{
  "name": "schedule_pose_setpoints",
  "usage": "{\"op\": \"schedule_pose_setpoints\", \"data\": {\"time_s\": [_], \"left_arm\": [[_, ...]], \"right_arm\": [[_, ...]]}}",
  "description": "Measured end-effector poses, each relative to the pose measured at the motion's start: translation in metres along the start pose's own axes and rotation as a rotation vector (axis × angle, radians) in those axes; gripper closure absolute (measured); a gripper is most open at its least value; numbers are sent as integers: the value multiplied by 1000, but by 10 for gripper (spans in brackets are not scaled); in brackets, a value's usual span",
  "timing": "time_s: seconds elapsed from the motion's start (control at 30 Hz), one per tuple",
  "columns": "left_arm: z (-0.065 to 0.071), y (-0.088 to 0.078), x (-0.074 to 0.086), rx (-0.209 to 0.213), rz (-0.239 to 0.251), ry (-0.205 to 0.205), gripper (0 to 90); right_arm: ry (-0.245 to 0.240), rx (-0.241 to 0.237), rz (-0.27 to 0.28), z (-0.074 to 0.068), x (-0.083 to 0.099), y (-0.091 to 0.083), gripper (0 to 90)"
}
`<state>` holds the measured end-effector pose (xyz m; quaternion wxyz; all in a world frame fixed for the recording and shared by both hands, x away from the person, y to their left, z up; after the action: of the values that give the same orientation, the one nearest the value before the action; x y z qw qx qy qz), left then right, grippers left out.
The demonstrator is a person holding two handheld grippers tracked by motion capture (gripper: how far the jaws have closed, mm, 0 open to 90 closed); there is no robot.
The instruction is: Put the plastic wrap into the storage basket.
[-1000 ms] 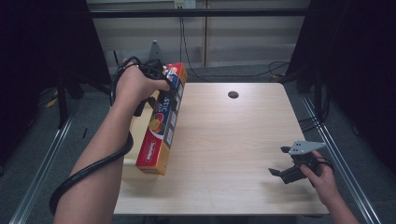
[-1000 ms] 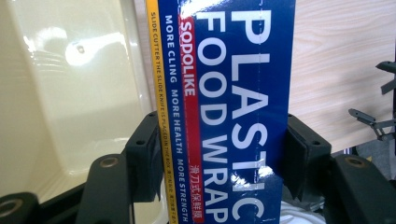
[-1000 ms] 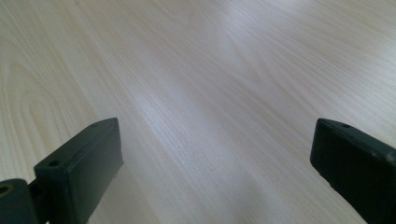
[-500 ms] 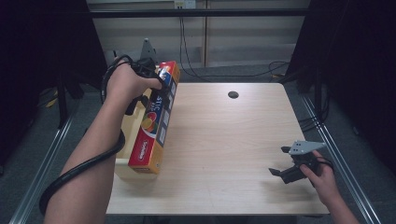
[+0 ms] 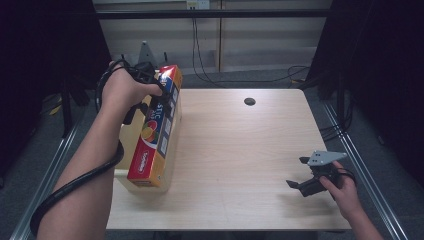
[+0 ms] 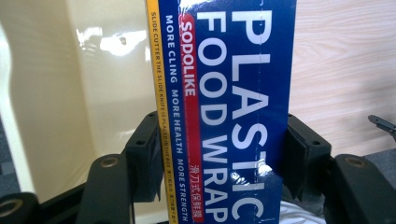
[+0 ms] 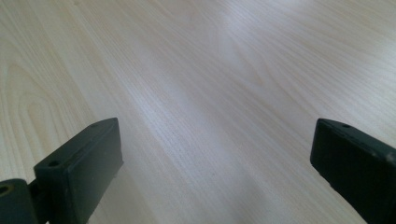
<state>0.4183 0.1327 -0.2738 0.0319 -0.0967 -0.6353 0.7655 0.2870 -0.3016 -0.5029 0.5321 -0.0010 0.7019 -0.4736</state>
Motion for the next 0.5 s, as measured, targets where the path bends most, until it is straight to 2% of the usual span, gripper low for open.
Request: {"op": "schedule_pose_setpoints", "data": {"time_s": [0.1,0.13,0.17,0.37,0.5], "left_arm": [[-3,-1,1,-3,-5,3,406],[-3,0,1,-3,6,-21,406],[-5,-1,1,-6,0,-11,406],[-11,-3,2,-13,1,-18,406],[-15,-2,3,-19,7,-41,406]], "right_arm": [[1,-3,0,-1,0,0,20],[2,-5,0,-1,0,0,20],[2,-3,-1,-1,0,0,20],[2,-4,-4,-1,1,0,20],[6,-7,-3,-1,0,-1,20]]}}
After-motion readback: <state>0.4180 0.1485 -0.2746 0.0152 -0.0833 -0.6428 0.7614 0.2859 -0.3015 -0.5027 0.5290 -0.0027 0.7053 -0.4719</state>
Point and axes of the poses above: each handheld gripper's, and its own axes: y roughly forward along the jaws, x roughly out of its underside, z roughly to its right, the point moved 5 cm from there along y, roughly forward along the jaws, and after that the axes turned 3 degrees about -x, right-handed, at the moved point
